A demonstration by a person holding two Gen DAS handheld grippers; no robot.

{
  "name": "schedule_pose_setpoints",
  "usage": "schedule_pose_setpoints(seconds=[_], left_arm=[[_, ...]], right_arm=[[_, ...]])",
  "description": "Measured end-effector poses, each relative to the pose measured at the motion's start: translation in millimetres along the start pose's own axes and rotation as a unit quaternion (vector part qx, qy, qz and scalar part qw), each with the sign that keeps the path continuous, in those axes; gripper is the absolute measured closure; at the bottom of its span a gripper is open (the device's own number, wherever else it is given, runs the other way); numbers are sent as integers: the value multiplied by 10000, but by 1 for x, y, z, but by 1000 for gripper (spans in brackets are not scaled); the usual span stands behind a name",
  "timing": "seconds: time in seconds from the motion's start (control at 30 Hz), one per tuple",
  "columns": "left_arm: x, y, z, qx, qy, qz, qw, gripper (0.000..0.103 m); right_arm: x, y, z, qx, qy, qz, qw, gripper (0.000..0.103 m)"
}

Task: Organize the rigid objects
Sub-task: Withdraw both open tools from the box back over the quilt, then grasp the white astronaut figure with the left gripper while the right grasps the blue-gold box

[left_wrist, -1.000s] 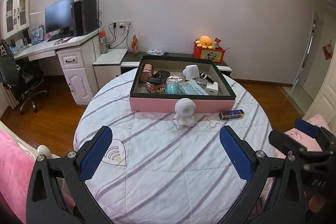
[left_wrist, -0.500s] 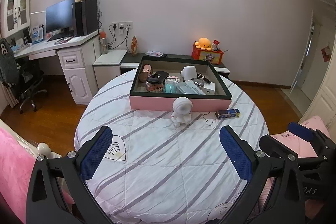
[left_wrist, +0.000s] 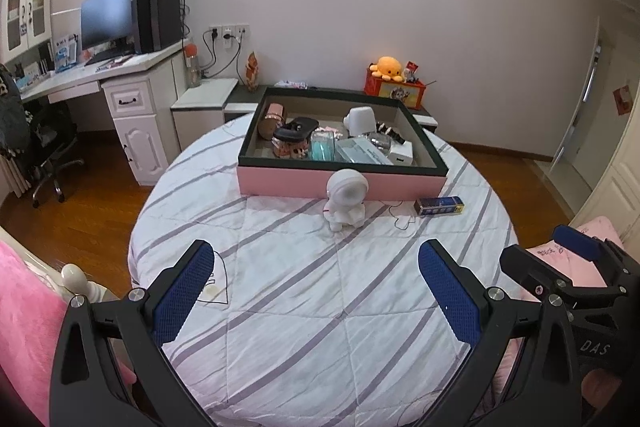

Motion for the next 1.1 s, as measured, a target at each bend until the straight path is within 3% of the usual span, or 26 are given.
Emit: schedule_pose_setpoints(seconds=[0.63,1.1], left_arm=[[120,-12,-11,2,-42,686,9976,0],[186,-18,-16,48,-185,1013,9947,0]], right_arm=[[128,-18,-52,60,370,865,9955,0],[182,-27,-58,71,353,1161,9926,0]])
Point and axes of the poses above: each gripper's, at about its wrist camera, not at the fingertips, and x roughly the way its jaws point, z to its left, y to its underside, the point moved 9 cm from there along x, roughly the way its jaws point, and after that the axes turned 5 degrees about z, right-handed, at the moved point
